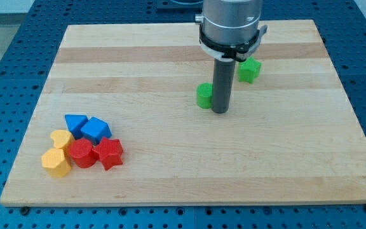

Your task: Push the green star into the green circle

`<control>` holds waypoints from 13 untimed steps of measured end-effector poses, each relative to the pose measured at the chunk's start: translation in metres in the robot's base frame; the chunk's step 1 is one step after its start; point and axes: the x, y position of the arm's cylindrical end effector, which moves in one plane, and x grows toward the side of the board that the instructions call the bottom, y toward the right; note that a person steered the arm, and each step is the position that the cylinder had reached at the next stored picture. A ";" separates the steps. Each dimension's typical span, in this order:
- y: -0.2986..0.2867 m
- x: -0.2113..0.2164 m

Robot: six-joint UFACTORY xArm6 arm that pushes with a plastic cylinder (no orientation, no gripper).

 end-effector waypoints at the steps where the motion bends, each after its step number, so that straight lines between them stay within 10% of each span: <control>1: 0.017 -0.010; 4: 0.126 -0.061; 13: 0.061 -0.104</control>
